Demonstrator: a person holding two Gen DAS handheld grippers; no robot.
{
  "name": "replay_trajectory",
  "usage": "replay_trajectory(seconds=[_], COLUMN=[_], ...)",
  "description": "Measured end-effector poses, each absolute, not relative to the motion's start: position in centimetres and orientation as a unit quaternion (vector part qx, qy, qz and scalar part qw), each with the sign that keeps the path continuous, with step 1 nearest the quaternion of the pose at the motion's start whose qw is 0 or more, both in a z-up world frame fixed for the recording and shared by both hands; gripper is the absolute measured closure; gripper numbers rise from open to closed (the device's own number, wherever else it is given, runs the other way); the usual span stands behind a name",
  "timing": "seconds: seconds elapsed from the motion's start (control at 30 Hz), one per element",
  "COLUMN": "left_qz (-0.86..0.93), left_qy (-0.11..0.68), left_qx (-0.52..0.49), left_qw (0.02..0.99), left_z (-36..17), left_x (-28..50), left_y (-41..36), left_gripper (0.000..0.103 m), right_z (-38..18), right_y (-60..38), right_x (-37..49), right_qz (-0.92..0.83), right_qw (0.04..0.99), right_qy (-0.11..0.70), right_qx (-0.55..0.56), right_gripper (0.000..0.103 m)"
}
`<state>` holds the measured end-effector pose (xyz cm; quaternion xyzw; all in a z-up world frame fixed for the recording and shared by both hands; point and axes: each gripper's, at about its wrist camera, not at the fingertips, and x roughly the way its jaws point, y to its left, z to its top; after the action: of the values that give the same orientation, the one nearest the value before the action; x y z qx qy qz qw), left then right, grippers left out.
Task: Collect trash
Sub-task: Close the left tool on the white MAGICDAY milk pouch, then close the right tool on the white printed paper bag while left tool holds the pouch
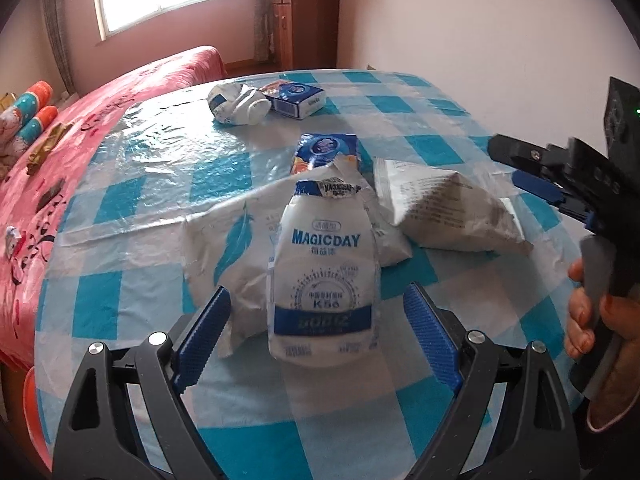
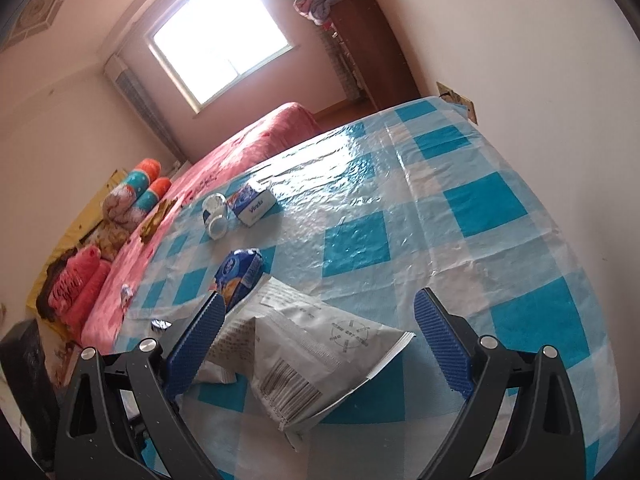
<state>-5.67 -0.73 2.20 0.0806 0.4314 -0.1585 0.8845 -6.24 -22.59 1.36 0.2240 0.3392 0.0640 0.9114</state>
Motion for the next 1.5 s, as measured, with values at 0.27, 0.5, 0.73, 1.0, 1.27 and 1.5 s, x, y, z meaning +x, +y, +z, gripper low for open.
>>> replay_trajectory(seconds=[0.27, 0.5, 0.73, 1.0, 1.27, 1.5], left_qz=[-0.136, -0.124, -0.115, -0.112, -0.092, -0.082], left_qy=[0.430, 0.427, 0.424, 0.425, 0.433, 0.436], left_qx=[0.087, 0.084, 0.092, 0.070, 0.043, 0.027], left_qw=[0.888, 0.892, 0.894, 0.896, 0.896, 0.896], left_z=[1.9, 1.8, 1.6, 1.8, 1.9, 1.9], left_x=[-4.9, -4.6, -4.5, -4.9, -5.4, -5.9], left_y=[-1.0, -0.9, -0.7, 1.2, 4.7, 7.0], left_gripper=[0.014, 0.018, 0.026, 0.042, 0.043, 0.043], right_z=[0.6, 0.0, 0.1, 0.4, 0.9, 0.6], right_y=[-21.7, -21.0, -18.9, -15.8, -14.7, -13.0], right_x=[-5.5, -5.1, -5.2, -5.7, -6.0, -5.1], right_qz=[0.085, 0.094, 0.118, 0.195, 0.199, 0.209], right_qw=[0.903, 0.897, 0.893, 0.874, 0.889, 0.895], right_qy=[0.365, 0.382, 0.397, 0.422, 0.400, 0.390], right_qx=[0.209, 0.202, 0.175, 0.142, 0.099, 0.052], right_gripper=[0.009, 0.009, 0.009, 0.009, 0.009, 0.009])
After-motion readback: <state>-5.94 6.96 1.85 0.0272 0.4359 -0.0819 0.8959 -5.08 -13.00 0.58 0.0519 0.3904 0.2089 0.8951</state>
